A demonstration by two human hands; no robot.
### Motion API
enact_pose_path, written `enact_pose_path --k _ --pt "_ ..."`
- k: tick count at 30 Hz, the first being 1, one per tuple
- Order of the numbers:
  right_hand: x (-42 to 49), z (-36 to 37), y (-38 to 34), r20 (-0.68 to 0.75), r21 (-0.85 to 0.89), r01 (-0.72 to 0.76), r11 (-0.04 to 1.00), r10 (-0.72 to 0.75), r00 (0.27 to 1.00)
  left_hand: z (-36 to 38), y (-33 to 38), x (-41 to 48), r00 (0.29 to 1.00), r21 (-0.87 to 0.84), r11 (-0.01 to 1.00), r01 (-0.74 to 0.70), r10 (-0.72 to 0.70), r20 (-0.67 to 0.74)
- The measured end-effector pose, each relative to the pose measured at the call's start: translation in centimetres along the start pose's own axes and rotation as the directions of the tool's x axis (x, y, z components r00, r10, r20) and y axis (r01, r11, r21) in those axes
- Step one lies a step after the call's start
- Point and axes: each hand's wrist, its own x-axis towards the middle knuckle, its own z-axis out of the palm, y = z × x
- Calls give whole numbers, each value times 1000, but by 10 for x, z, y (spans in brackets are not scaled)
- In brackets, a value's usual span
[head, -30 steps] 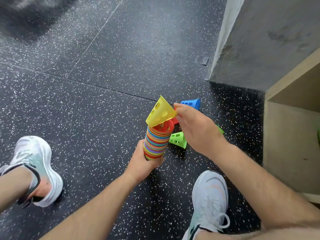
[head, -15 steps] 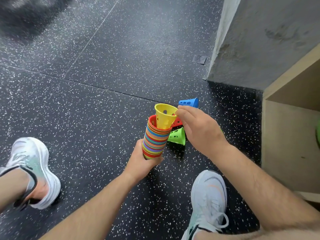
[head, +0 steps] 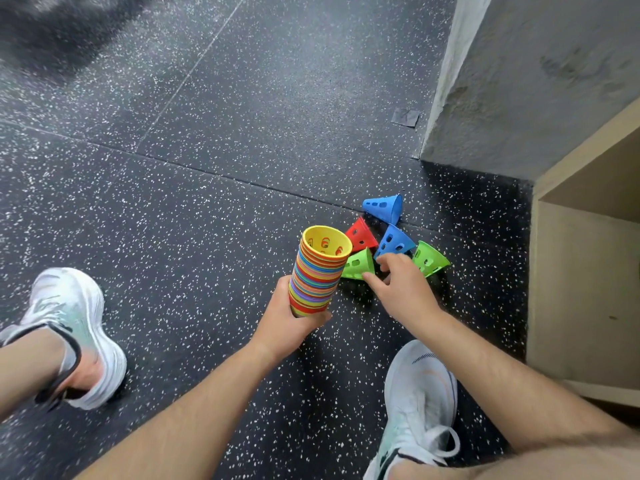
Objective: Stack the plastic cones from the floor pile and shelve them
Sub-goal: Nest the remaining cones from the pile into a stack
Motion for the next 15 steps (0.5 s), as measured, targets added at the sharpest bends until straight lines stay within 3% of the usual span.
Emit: enact_pose_path --k 3,8,12,15 --pt "3 13 1 6 1 -21 1000 21 1000 0 2 -2 1000 14 1000 -5 5 -8" --pt "1 18 -1 -27 -139 30 990 -34 999 0 -1 -1 1000 -38 999 4 -4 -10" --pt "-3 5 -1 -57 48 96 994 -93 994 -1 -7 2 1000 -47 998 30 -30 2" --pt "-2 -17 -10 -166 143 168 975 -144 976 0 -9 5 999 -58 997 50 -49 9"
